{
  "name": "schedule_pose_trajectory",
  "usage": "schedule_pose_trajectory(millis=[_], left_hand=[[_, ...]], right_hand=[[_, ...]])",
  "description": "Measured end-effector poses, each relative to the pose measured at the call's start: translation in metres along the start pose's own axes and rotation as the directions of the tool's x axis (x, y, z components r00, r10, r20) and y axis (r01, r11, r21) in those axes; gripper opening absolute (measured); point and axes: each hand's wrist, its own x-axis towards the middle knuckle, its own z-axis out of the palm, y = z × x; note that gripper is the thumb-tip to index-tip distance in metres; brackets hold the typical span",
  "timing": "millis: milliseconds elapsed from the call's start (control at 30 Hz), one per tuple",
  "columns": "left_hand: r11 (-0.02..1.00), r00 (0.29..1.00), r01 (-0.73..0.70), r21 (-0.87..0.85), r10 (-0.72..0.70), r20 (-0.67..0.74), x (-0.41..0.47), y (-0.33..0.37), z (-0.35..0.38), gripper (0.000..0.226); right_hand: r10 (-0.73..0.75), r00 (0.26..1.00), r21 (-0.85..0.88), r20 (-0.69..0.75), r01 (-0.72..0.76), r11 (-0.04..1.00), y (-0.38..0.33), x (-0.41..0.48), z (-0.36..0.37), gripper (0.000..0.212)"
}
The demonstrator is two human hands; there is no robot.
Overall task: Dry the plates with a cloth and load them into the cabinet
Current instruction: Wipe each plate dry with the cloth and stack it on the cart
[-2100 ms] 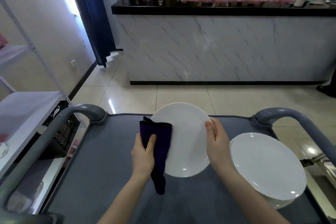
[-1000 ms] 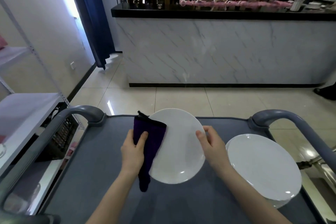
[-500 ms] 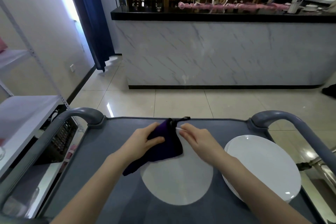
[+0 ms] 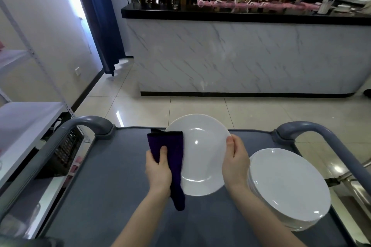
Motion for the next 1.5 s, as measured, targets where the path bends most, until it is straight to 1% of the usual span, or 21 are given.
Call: schedule_pose_trajectory(millis=[33, 100, 167, 233, 300, 367, 433, 467, 533, 667, 767, 867, 933, 1000, 1100, 1200, 1267, 1300, 1400, 1433, 1500], left_hand=[[1.0, 1.0, -0.01, 0.009, 0.01, 0.023, -0.001, 0.0, -0.002, 0.012], [0.987, 0.987, -0.119, 0.11, 0.106, 0.12, 0.004, 0.005, -0.009, 0.008], [0.94, 0.943, -0.267, 0.211, 0.21, 0.26, 0.013, 0.015, -0.017, 0.003], [0.888, 0.881, -0.374, 0.268, 0.25, 0.401, 0.023, 0.027, -0.021, 0.006], [0.808, 0.806, -0.476, 0.348, 0.243, 0.54, 0.034, 0.04, -0.022, 0.008], [0.706, 0.704, -0.582, 0.404, 0.188, 0.685, 0.04, 0.051, -0.016, 0.01], [0.639, 0.616, -0.656, 0.402, 0.145, 0.774, 0.038, 0.055, -0.009, 0.016], [0.642, 0.609, -0.659, 0.393, 0.147, 0.78, 0.036, 0.054, -0.007, 0.018], [0.688, 0.667, -0.616, 0.385, 0.193, 0.72, 0.035, 0.049, -0.005, 0.016], [0.784, 0.829, -0.481, 0.394, 0.26, 0.495, 0.036, 0.035, -0.01, 0.006], [0.906, 0.943, -0.265, 0.331, 0.172, 0.283, 0.031, 0.022, -0.013, 0.011], [0.959, 0.986, -0.124, 0.256, 0.091, 0.137, 0.025, 0.01, -0.009, 0.021], [0.989, 0.997, -0.049, 0.141, 0.039, 0.069, 0.019, 0.007, -0.003, 0.021], [0.997, 0.998, -0.002, 0.077, -0.002, 0.059, 0.013, 0.005, 0.002, 0.018], [0.994, 0.996, -0.052, 0.099, 0.045, 0.071, 0.016, 0.01, -0.002, 0.015], [0.952, 0.964, -0.25, 0.178, 0.228, 0.134, 0.027, 0.03, -0.016, 0.01], [0.862, 0.897, -0.419, 0.285, 0.344, 0.278, 0.031, 0.045, -0.022, 0.004], [0.807, 0.851, -0.494, 0.323, 0.372, 0.372, 0.031, 0.053, -0.022, 0.005], [0.684, 0.724, -0.636, 0.358, 0.368, 0.583, 0.031, 0.067, -0.02, 0.015], [0.681, 0.708, -0.642, 0.353, 0.35, 0.613, 0.032, 0.069, -0.02, 0.016], [0.713, 0.715, -0.612, 0.341, 0.316, 0.623, 0.033, 0.065, -0.021, 0.015]], right_hand=[[0.004, 1.0, -0.002, 0.017, -0.004, 1.0, 0.002, 0.002, -0.003, 0.024], [-0.04, 0.996, -0.053, 0.082, 0.044, 0.998, 0.004, 0.01, -0.01, 0.021], [-0.123, 0.978, -0.124, 0.168, 0.144, 0.982, 0.002, 0.024, -0.02, 0.021], [-0.181, 0.944, -0.163, 0.276, 0.232, 0.959, -0.004, 0.038, -0.027, 0.02], [-0.19, 0.88, -0.193, 0.436, 0.297, 0.935, -0.009, 0.046, -0.028, 0.015], [-0.159, 0.781, -0.239, 0.604, 0.368, 0.899, -0.011, 0.044, -0.023, 0.011], [-0.145, 0.725, -0.243, 0.673, 0.403, 0.883, -0.009, 0.037, -0.015, 0.013], [-0.162, 0.732, -0.224, 0.661, 0.399, 0.889, -0.007, 0.034, -0.013, 0.014], [-0.192, 0.776, -0.177, 0.601, 0.363, 0.915, -0.004, 0.026, -0.013, 0.017], [-0.152, 0.879, -0.146, 0.452, 0.24, 0.96, 0.001, 0.018, -0.015, 0.02], [-0.086, 0.974, -0.058, 0.209, 0.1, 0.993, 0.001, 0.011, -0.014, 0.02], [-0.04, 0.999, -0.023, 0.012, 0.04, 0.999, 0.002, -0.002, -0.004, 0.02], [0.042, 0.995, 0.036, -0.095, -0.039, 0.999, 0.002, -0.006, 0.005, 0.019], [0.106, 0.986, 0.094, -0.127, -0.094, 0.991, 0.0, -0.003, 0.009, 0.018], [0.068, 0.997, 0.062, 0.041, -0.07, 0.996, 0.0, 0.006, -0.001, 0.018], [-0.004, 0.96, -0.078, 0.281, 0.027, 0.997, -0.004, 0.024, -0.018, 0.011], [-0.049, 0.903, -0.145, 0.426, 0.121, 0.982, -0.013, 0.04, -0.023, 0.004], [-0.079, 0.86, -0.172, 0.504, 0.19, 0.967, -0.019, 0.047, -0.023, 0.012], [-0.124, 0.705, -0.211, 0.698, 0.368, 0.906, -0.031, 0.053, -0.016, 0.019], [-0.134, 0.679, -0.215, 0.722, 0.403, 0.889, -0.03, 0.052, -0.014, 0.02], [-0.166, 0.695, -0.21, 0.7, 0.421, 0.882, -0.026, 0.045, -0.01, 0.022]])
